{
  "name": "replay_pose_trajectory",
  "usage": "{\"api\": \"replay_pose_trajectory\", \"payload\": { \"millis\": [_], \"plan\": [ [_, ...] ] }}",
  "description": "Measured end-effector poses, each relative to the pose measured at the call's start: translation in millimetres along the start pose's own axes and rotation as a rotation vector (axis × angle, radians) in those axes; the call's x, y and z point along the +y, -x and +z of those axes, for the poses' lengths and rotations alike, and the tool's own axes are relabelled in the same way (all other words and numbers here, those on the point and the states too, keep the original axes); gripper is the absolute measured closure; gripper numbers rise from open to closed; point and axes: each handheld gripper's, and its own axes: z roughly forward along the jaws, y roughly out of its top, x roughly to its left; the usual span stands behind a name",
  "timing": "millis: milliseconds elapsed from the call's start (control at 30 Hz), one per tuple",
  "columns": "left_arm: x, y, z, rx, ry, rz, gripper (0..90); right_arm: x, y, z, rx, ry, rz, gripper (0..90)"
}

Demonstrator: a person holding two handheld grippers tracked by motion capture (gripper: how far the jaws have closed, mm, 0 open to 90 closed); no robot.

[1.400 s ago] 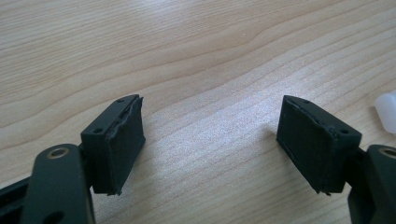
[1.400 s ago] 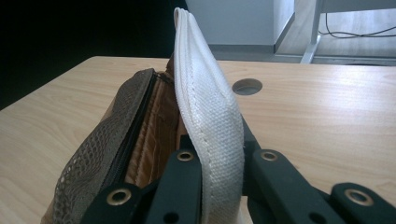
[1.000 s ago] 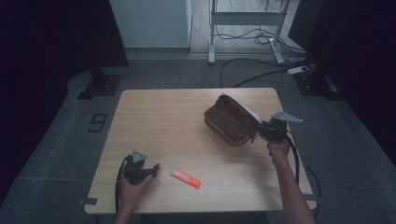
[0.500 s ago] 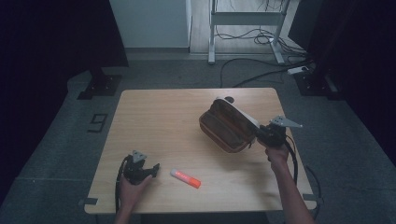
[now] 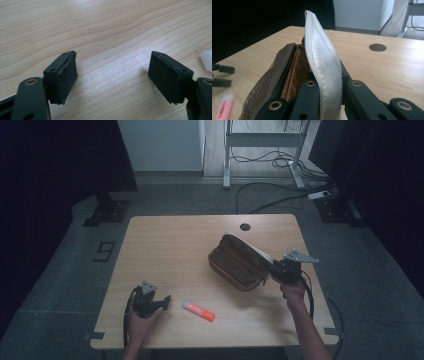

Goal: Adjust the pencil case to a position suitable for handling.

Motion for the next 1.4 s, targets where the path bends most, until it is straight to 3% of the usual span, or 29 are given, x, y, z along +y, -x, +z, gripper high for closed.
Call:
{"api": "replay_pose_trajectory", "payload": {
  "millis": [333,600,833,1133,1400],
  "plan": [
    [0.0,0.0,0.0,0.000,0.000,0.000,22.7,-9.2,-8.1,6.2,0.023,-0.032,0.002,83.2],
    [0.0,0.0,0.0,0.000,0.000,0.000,22.7,-15.3,-17.9,14.0,0.038,-0.077,-0.036,83.1],
    [0.0,0.0,0.0,0.000,0.000,0.000,22.7,-24.0,-16.7,16.8,0.060,-0.108,-0.041,82.4],
    [0.0,0.0,0.0,0.000,0.000,0.000,22.7,-30.0,-16.2,22.2,0.017,-0.204,-0.107,77.4],
    [0.0,0.0,0.0,0.000,0.000,0.000,22.7,-34.0,-16.5,22.7,-0.004,-0.190,-0.140,78.0]
  ]
}}
